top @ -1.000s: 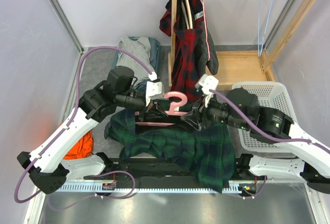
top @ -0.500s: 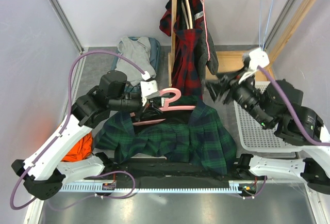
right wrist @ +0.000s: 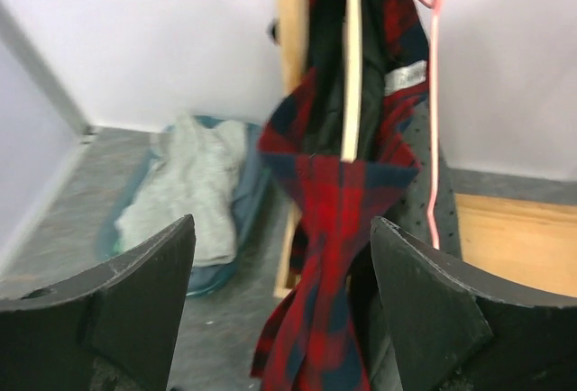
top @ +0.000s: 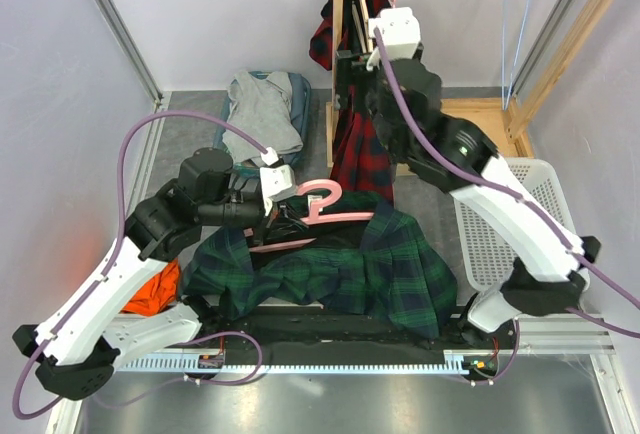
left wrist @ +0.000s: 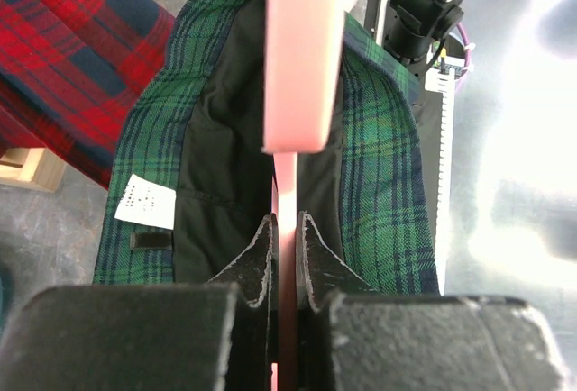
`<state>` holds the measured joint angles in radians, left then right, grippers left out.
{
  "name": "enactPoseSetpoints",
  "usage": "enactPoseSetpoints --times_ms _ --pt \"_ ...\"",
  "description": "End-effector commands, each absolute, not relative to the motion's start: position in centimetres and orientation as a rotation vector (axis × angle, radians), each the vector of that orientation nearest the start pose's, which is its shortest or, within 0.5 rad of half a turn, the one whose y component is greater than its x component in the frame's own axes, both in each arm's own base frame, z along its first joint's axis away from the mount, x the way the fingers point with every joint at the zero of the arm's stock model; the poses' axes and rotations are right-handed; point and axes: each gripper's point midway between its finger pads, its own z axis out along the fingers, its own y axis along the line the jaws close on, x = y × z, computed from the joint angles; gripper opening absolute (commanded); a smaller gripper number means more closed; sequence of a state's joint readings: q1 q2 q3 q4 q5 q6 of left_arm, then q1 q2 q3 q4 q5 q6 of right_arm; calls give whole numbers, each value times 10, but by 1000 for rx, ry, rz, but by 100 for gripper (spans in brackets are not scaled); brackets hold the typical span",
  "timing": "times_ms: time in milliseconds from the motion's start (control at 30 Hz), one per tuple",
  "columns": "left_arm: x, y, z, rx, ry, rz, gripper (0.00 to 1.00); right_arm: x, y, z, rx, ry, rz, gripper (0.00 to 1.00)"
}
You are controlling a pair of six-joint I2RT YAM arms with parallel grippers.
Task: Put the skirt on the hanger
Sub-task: Adjust the hanger, then move the hanger to the clothesline.
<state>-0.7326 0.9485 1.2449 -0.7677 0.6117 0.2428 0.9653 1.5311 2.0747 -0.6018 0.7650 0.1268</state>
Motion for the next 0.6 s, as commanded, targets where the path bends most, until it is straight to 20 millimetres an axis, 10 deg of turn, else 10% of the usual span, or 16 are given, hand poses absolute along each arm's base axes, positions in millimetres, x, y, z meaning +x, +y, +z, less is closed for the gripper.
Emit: enactPoseSetpoints --times_ms 0,567 --pt "129 -250 344 1259 1519 -982 2 347 225 524 35 1571 195 84" --pt "131 -248 338 1255 1531 -961 2 405 222 496 16 1604 197 84"
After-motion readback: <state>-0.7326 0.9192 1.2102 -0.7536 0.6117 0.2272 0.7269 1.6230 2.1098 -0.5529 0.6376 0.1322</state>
